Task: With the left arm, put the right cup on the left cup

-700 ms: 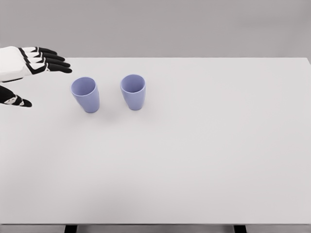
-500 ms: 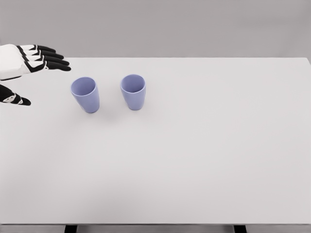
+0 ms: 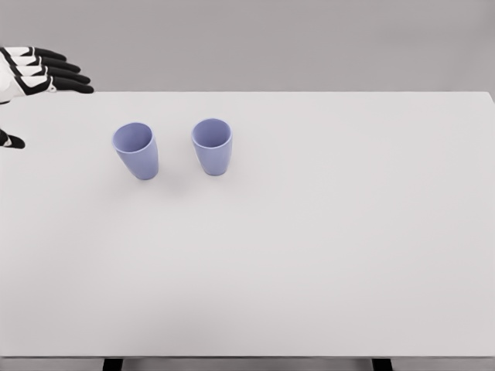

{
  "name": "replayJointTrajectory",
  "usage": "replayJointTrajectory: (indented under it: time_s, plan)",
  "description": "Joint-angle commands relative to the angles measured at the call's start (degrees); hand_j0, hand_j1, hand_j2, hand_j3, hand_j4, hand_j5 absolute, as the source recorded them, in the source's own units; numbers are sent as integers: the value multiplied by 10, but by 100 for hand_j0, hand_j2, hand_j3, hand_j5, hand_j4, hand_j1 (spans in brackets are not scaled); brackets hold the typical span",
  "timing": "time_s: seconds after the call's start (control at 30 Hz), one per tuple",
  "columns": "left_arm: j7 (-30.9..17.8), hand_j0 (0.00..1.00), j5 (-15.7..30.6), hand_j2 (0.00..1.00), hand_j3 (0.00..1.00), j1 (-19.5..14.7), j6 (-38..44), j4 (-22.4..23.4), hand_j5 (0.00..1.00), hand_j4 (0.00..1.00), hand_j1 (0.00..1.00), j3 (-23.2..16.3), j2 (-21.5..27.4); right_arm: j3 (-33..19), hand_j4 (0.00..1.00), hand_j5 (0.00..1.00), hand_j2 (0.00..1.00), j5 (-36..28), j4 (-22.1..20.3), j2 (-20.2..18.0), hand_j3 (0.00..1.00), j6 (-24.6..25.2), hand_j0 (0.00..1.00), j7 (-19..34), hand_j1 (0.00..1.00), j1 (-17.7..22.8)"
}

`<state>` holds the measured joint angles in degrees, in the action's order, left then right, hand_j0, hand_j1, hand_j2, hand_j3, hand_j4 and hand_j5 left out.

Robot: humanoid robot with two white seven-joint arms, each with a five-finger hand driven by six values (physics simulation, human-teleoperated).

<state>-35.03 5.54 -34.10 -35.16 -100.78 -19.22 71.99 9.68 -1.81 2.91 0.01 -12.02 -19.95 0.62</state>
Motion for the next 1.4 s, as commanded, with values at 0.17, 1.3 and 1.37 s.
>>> replayJointTrajectory:
  time_s: [0.17, 1.3, 1.37]
  plan:
    - [0, 100, -38, 100, 100, -122, 2, 17, 100, 100, 100, -119, -97, 0, 100, 100, 100, 0, 0, 0, 100, 0, 100, 0, 100, 0]
    - [0, 100, -155, 100, 100, -276, 46, 63, 100, 100, 100, -310, -265, 0, 100, 100, 100, 0, 0, 0, 100, 0, 100, 0, 100, 0]
    - [0, 100, -177, 100, 100, -274, 46, 78, 100, 100, 100, -311, -276, 0, 100, 100, 100, 0, 1, 0, 100, 0, 100, 0, 100, 0]
